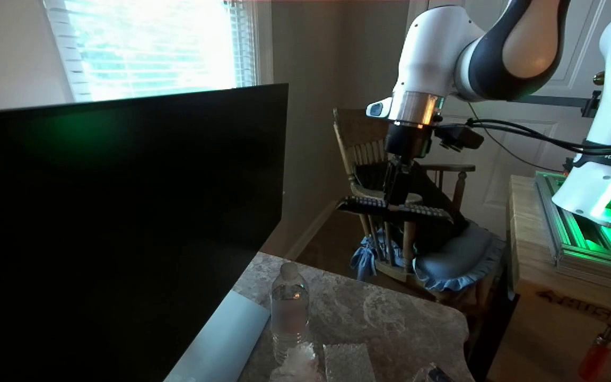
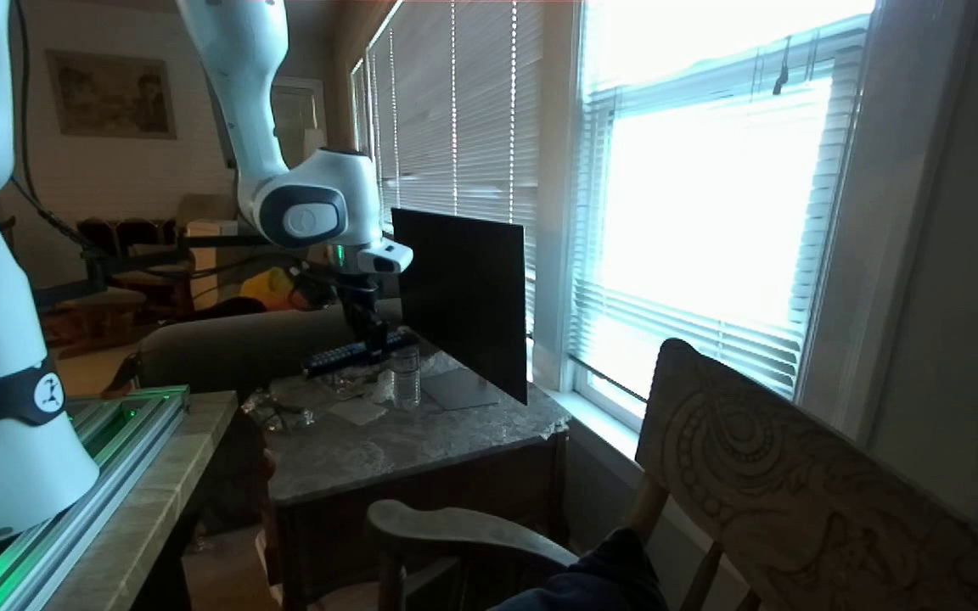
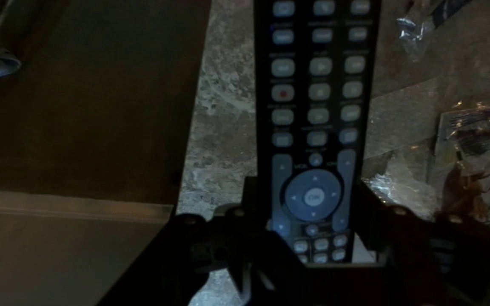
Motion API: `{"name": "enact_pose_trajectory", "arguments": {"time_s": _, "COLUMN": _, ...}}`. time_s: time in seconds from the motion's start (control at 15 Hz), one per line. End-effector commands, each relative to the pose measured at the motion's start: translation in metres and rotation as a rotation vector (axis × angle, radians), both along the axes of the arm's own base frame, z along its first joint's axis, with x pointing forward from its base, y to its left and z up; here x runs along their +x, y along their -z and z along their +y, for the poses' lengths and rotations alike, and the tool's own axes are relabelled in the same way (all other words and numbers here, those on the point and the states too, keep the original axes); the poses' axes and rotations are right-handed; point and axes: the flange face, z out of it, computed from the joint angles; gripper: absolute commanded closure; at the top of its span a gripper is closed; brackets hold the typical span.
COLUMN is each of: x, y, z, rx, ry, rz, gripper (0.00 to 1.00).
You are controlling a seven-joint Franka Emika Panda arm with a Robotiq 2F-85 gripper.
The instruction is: Move the remote control to the table.
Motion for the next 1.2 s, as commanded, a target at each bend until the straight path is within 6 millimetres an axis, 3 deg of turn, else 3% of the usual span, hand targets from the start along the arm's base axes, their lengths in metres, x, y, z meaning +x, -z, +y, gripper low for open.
{"name": "enact_pose_trajectory", "arguments": {"time_s": 0.0, "x": 0.013, "y": 0.026, "z": 0.035, "rx": -0.009, "ry": -0.03, "rz": -0.047, "gripper": 0.72}}
{"name": "enact_pose_trajectory", "arguments": {"time_s": 0.6, "x": 0.048, "y": 0.097, "z": 0.091, "rx": -0.08, "ry": -0.078, "rz": -0.084, "gripper": 0.72}}
{"name": "enact_pose_trajectory", "arguments": {"time_s": 1.13, "x": 0.062, "y": 0.139, "z": 0.098, "rx": -0.12, "ry": 0.023, "rz": -0.066, "gripper": 0.72}}
